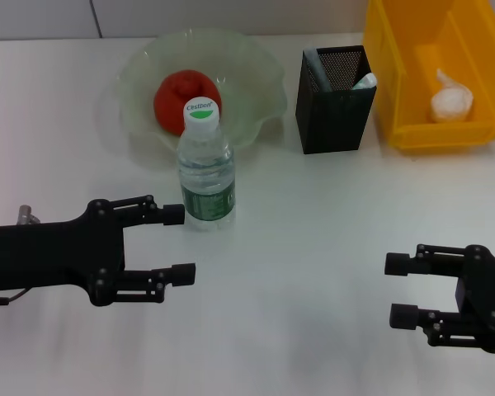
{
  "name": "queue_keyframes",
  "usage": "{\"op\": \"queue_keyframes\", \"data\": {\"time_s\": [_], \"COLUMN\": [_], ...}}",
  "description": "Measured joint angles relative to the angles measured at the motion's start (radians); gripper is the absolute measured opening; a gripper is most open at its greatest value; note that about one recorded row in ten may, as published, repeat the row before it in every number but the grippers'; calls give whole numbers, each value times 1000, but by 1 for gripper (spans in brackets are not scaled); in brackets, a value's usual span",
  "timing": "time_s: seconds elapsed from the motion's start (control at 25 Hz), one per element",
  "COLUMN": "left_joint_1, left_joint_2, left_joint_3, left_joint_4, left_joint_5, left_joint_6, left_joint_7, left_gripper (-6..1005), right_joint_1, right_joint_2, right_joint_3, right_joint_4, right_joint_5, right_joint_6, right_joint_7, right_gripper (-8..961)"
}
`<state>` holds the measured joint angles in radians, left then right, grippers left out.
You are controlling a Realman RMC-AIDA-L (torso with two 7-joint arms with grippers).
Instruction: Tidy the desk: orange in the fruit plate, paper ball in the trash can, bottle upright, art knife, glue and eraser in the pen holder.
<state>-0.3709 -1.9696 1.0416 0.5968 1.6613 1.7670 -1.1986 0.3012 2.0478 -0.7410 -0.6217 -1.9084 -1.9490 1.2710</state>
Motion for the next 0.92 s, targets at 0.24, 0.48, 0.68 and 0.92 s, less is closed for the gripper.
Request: {"op": "queue_keyframes", "data": {"time_s": [0.24,0.48,0.68,0.92], "left_joint_1": [3,3,3,3], "left_joint_2": [0,0,-1,-3], "left_joint_3": [0,0,1,1], "left_joint_4": [-1,-2,-2,-2], "left_joint_5": [0,0,0,0], "left_joint_6": [0,0,0,0], "left_joint_7": [0,1,2,2], "left_gripper": [809,808,809,809], "right_joint_1": [0,2,5,14], "right_joint_2": [2,5,12,15], "right_joint_3": [0,0,0,0], "right_joint_4": [1,1,1,1], "right_joint_5": [0,0,0,0], "right_joint_6": [-1,-1,-1,-1], "right_joint_7": [-1,-1,-3,-3], "right_gripper": [681,681,681,681]}}
